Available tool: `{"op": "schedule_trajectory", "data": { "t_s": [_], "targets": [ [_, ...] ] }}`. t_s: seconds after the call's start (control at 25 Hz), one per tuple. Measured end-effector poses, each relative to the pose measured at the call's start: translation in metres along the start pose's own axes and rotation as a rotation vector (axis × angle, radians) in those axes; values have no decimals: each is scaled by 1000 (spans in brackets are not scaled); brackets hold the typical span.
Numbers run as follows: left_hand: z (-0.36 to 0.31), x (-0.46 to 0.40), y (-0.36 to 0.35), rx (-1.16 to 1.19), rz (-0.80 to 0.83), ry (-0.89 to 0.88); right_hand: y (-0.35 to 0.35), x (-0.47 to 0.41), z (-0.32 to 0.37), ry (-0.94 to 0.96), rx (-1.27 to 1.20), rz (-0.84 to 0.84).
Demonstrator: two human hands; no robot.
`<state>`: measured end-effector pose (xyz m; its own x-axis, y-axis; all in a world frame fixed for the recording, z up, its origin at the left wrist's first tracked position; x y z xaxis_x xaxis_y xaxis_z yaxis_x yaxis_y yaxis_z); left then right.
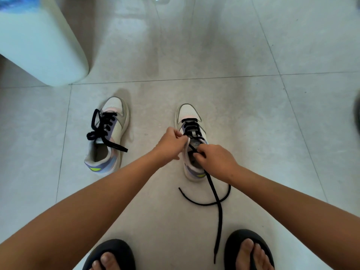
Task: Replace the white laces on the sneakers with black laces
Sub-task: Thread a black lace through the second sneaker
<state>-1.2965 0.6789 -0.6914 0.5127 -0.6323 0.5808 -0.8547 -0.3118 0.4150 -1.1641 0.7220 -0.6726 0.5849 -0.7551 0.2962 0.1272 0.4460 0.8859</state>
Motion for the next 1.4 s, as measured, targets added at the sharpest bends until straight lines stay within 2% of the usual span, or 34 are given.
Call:
{"op": "schedule_trajectory", "data": {
  "t_s": [0.08,0.16,0.32,0.52,0.6,0.68,0.72,0.76,0.84,0.88,1.0,1.16,1.2,1.32,1.4],
  "targets": [
    [12,12,-7,-257,70,-108,-4,2,2,22,-65,-8],
    [25,15,-15,-501,51,-198,-3,6,2,72,-136,2],
    [30,15,-27,-515,-69,-27,13,29,-15,119,-253,117],
    [20,19,-23,-703,7,-87,10,29,-13,83,-335,191],
    [15,19,-13,-798,144,-117,16,5,-20,19,-330,38],
    [3,16,-2,-719,254,-85,21,-23,-31,-78,-294,-130],
    [-5,10,3,-634,241,-88,20,-34,-32,-114,-301,-153],
    [-14,1,6,-577,161,-141,17,-44,-29,-129,-301,-144],
    [-29,-14,5,-622,-46,-345,9,-57,-20,-103,-210,-116],
    [-34,-18,-1,-697,-98,-450,7,-62,-15,-67,-108,-115],
    [-46,-24,-19,-924,-93,-599,7,-71,1,45,218,-85],
    [-50,-22,-24,-1013,-146,-660,4,-69,-2,178,319,-16],
    [-48,-20,-26,-1019,-154,-685,2,-66,-4,231,325,-54],
    [-38,-18,-29,-954,-168,-728,-6,-58,-13,405,301,-336],
    [-23,-19,-26,-858,-188,-703,-12,-50,-25,381,157,-392]
  ]
}}
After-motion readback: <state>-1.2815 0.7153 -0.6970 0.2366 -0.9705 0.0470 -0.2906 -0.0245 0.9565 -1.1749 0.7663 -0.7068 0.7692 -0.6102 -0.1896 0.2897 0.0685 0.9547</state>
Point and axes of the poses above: each hand's wrist, its own x-axis away from the middle knuckle, its own y-axis out of the back of the hand, z = x × y, the point moved 2 cm from there along -x, towards the middle knuckle, and after that the axes turned 11 degrees about -z, right-handed, at the moved point
